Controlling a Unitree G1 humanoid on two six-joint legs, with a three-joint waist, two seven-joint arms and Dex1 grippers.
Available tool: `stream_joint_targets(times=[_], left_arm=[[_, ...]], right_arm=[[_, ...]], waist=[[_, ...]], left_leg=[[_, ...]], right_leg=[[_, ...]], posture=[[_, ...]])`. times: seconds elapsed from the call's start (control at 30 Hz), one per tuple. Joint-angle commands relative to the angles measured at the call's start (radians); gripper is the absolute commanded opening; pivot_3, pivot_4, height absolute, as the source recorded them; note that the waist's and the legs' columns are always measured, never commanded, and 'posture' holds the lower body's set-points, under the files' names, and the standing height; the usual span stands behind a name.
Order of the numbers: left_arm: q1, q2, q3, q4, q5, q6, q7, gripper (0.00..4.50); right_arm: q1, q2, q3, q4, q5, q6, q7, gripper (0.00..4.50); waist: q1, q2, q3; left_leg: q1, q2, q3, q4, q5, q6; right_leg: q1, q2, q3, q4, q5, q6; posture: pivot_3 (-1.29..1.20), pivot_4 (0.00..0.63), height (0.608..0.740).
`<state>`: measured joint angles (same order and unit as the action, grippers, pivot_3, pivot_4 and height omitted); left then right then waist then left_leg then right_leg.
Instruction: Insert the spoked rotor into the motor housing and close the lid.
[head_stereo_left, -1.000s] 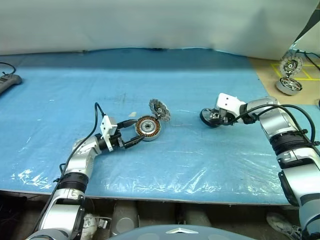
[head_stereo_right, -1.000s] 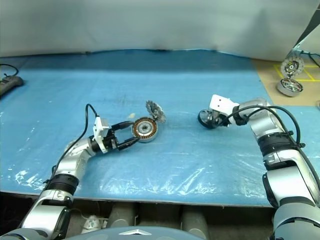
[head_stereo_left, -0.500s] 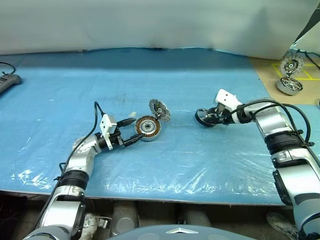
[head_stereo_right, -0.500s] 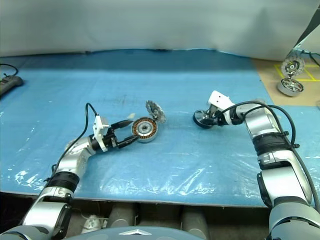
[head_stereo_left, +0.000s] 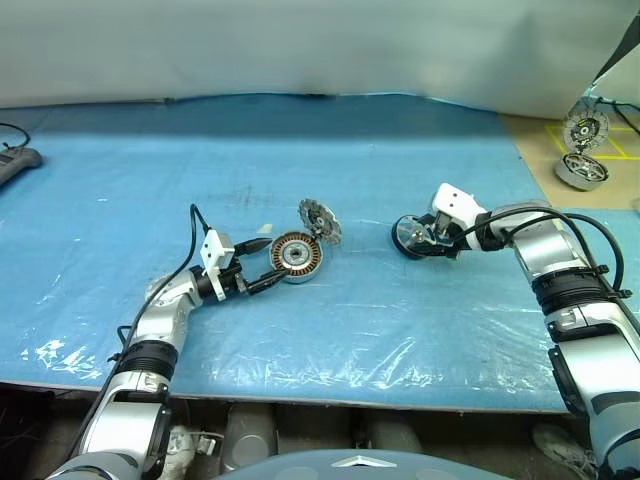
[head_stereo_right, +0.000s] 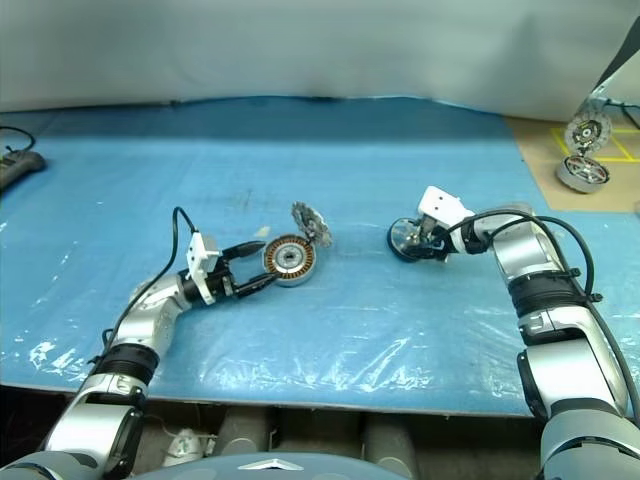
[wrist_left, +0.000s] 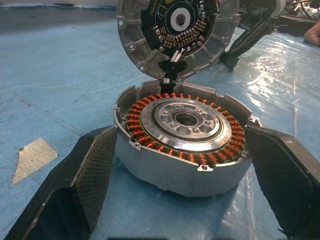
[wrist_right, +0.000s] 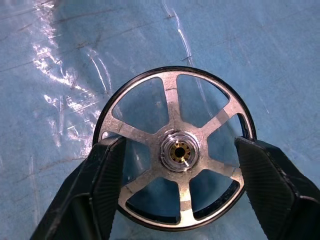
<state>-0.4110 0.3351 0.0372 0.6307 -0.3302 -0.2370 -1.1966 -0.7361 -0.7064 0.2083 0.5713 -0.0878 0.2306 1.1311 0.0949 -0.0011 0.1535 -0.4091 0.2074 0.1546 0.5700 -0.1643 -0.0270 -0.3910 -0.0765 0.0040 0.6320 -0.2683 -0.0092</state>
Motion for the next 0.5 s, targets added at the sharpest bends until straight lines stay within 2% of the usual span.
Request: stream_joint_targets(times=[0.03, 0.13, 0.37, 0.5], left_arm=[[0.013, -0.003, -0.008, -0.007, 0.010, -0.024, -0.012, 4.33], [0.014, -0.003, -0.008, -0.007, 0.011, -0.028, -0.009, 4.33], [0.017, -0.005, -0.009, -0.007, 0.009, -0.026, -0.009, 4.33], [0.014, -0.004, -0.006, -0.006, 0.007, -0.026, -0.007, 4.33]], right_arm=[[-0.005, -0.017, -0.014, -0.030, 0.004, 0.002, 0.003, 3.47], [0.003, -0.016, -0.005, -0.042, 0.001, 0.000, 0.012, 3.47], [0.039, -0.026, 0.003, -0.086, -0.001, -0.011, 0.034, 1.28], [0.046, -0.031, 0.006, -0.117, 0.000, -0.004, 0.039, 1.18]], waist=[[0.000, 0.000, 0.000], [0.000, 0.000, 0.000], [0.001, 0.000, 0.000], [0.001, 0.000, 0.000]], left_leg=[[0.000, 0.000, 0.000, 0.000, 0.000, 0.000], [0.000, 0.000, 0.000, -0.001, 0.000, 0.000], [0.001, 0.000, 0.000, -0.003, 0.000, 0.000], [0.003, 0.000, 0.000, -0.004, 0.000, 0.000]], right_leg=[[0.000, 0.000, 0.000, 0.000, 0.000, 0.000], [0.000, 0.000, 0.000, -0.002, 0.000, 0.000], [0.003, 0.000, -0.002, -0.006, 0.000, 0.000], [0.005, 0.000, -0.002, -0.008, 0.000, 0.000]], posture=[[0.00, 0.150, 0.740], [0.00, 0.150, 0.740], [0.00, 0.150, 0.740], [0.00, 0.150, 0.740]])
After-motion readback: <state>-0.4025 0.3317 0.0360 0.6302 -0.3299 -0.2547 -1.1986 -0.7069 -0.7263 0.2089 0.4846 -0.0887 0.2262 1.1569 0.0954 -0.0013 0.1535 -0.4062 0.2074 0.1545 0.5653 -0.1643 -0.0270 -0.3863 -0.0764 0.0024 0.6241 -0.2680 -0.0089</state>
